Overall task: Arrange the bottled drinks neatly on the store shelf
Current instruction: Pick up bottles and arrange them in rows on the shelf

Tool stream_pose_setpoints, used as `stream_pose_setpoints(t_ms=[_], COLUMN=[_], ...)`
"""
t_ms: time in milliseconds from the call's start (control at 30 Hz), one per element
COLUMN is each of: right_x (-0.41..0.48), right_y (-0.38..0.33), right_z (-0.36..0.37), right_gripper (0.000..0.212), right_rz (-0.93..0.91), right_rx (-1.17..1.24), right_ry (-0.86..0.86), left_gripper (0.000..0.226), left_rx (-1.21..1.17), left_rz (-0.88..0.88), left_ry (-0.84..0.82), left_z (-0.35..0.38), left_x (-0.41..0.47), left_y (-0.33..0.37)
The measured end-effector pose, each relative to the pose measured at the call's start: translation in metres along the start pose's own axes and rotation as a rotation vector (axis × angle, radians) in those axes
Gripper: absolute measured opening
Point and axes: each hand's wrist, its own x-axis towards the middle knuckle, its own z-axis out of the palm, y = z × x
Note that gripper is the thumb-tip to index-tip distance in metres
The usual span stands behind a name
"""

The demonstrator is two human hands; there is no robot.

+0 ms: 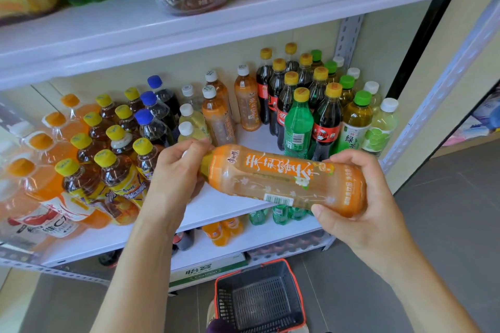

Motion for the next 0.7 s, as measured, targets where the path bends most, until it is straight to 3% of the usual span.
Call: stream_pose_setpoints(t_ms=[167, 300, 400, 567, 700], right_x=[0.002, 0.004, 0.007, 0.016, 0.014], right_y=[0.0, -0.001, -0.003, -0.002, 0.001], right_z=[-0.005, -0.008, -0.01, -0.006, -0.004], right_gripper=[0.071, 0.067, 0.069, 0.036, 0.034], right_rz=[0.038, 0.078, 0.113, 0.455, 0.448], right_rx=[0.003, -0.06, -0.098, 0.373, 0.428], right_ry=[-0.045, -0.098, -0.113, -0.039, -0.018], left_gripper=[0.039, 0.043, 0.03, 0.034, 0.027], left_rx=[0.058, -0.005, -0.053, -0.088, -0.09], left_rz=[-0.098, 0.023, 0.091, 0.186, 0.149], left_ry=[-0.029, -0.033, -0.021, -0.038, -0.027], left_z=[-0.005, -0.002, 0.002, 0.009, 0.012], left_x=[0.004, 0.002, 0.0, -0.005, -0.004], left_y=[0.0, 0.001, 0.0, 0.002, 0.002])
